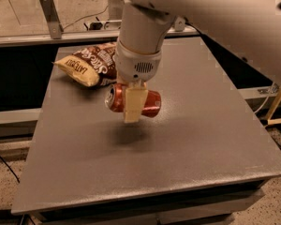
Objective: Knock coke can over
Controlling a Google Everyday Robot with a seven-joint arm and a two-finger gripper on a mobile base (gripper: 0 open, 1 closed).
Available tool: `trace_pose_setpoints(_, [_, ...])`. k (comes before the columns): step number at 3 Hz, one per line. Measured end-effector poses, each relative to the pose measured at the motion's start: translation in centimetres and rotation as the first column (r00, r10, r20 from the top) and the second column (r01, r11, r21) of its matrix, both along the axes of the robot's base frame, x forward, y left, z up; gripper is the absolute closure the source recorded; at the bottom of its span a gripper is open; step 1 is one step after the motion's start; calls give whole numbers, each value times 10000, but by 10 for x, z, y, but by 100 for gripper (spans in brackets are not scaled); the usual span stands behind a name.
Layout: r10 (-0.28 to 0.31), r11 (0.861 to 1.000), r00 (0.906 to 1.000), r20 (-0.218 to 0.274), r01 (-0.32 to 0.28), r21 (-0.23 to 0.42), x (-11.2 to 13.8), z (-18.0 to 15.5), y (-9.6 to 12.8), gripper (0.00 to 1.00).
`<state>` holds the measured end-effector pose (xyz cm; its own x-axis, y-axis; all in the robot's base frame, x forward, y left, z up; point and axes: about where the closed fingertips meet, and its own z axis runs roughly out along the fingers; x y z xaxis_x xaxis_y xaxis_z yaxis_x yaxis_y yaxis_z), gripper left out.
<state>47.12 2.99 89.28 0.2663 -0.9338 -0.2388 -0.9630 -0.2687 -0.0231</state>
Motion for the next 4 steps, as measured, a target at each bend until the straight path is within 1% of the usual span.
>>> trace_pose_setpoints(1, [-249,9953,9996,143,261,-936,-18,-20,-8,87])
trace_pose_setpoints(2, [-433,9859,9988,232,465,-1609,-36,-41,-10,56])
trace_pose_setpoints(3, [-467,9811,9986,267,509,-1866,-43,-48,-11,33])
trace_pose_setpoints(4, [-458,9796,9989,141,476,-1954,-48,-56,-11,10])
